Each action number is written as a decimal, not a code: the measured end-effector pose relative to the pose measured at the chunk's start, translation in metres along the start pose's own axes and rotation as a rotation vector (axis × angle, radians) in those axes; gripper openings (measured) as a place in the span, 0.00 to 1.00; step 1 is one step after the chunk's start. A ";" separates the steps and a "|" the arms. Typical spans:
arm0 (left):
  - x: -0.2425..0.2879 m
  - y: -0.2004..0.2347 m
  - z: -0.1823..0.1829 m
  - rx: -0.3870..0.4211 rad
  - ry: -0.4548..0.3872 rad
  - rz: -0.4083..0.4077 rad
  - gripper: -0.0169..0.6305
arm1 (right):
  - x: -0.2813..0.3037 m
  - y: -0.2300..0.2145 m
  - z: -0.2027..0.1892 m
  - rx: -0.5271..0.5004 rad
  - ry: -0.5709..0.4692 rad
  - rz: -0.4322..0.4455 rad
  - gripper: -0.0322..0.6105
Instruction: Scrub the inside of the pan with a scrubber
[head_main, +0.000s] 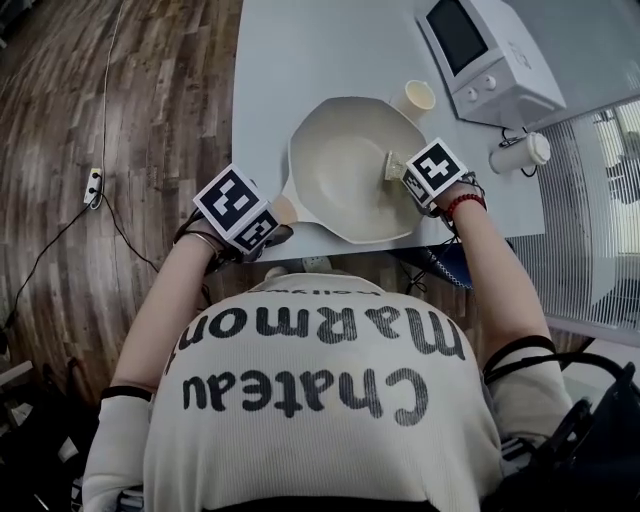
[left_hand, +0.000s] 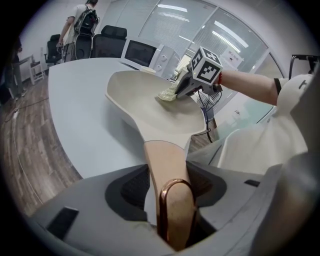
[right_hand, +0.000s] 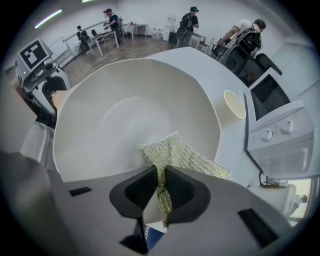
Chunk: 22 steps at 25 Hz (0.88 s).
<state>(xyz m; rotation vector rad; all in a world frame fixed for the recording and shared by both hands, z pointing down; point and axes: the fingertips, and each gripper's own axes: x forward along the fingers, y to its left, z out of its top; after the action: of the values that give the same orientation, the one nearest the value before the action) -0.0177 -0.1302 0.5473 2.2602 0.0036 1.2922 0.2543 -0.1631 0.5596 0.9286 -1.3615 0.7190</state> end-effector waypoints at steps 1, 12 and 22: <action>-0.001 0.001 0.000 0.008 0.005 0.002 0.36 | 0.000 -0.003 0.004 0.007 -0.034 -0.023 0.14; -0.002 0.001 -0.008 0.056 0.049 0.008 0.31 | -0.007 -0.024 0.039 0.153 -0.344 -0.079 0.15; 0.003 0.002 -0.008 0.101 0.070 0.097 0.29 | -0.080 -0.040 0.059 0.693 -0.905 0.235 0.15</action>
<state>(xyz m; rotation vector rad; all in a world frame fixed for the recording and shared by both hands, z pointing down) -0.0231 -0.1280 0.5538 2.3233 -0.0168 1.4516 0.2522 -0.2267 0.4733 1.8013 -2.0801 1.0402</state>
